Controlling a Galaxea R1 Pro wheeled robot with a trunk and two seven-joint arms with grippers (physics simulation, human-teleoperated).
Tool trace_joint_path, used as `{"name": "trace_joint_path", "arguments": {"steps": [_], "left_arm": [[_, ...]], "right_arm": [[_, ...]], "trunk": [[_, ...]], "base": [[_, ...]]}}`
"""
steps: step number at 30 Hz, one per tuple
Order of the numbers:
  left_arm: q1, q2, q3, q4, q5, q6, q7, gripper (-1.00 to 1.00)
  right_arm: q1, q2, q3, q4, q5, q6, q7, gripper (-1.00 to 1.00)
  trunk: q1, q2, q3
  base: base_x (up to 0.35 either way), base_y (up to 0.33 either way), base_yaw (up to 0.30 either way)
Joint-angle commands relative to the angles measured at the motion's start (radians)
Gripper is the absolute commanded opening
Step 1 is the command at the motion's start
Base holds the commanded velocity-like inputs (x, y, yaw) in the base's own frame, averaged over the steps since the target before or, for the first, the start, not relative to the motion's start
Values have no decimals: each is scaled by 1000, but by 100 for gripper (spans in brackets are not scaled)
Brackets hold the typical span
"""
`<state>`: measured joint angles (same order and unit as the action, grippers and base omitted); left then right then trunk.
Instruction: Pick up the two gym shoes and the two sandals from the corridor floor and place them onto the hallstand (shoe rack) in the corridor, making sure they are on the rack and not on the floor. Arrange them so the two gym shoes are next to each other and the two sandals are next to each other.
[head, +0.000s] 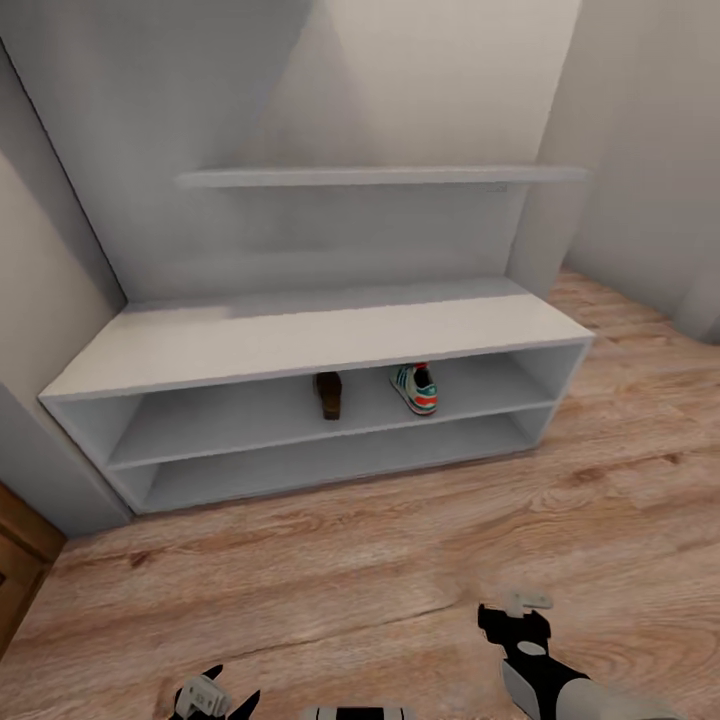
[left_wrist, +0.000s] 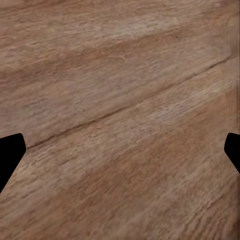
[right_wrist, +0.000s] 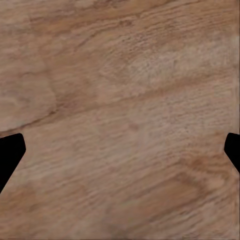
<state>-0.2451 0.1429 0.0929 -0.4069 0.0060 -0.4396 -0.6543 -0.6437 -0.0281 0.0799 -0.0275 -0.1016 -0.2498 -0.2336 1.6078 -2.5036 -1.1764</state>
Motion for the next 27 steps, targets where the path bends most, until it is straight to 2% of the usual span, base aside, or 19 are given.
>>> {"name": "trace_joint_path", "arguments": {"steps": [1, 9, 17, 22, 27], "left_arm": [[0, 0, 6, 0, 1, 0, -8, 100], [0, 0, 7, 0, 2, 1, -8, 100], [0, 2, 9, 0, 6, 1, -5, 100], [0, 3, 30, 2, 7, 0, 35, 100], [1, 3, 35, 2, 8, -1, 50, 100]], "right_arm": [[5, -3, 9, 1, -10, -12, -1, 100], [44, -22, 7, 0, -11, -40, 0, 100], [67, -55, 6, 0, -13, -45, 1, 100], [90, -69, 5, 0, -13, -51, 2, 100], [96, -72, 5, 0, -13, -72, 1, 100]], "trunk": [[-1, 0, 3], [-4, 2, 35], [-8, 5, 68], [-27, 40, 84], [-47, 75, 100]], "base": [[0, 0, -300], [0, 0, -300], [0, 0, -300], [0, 0, -300], [0, 0, -300]]}}
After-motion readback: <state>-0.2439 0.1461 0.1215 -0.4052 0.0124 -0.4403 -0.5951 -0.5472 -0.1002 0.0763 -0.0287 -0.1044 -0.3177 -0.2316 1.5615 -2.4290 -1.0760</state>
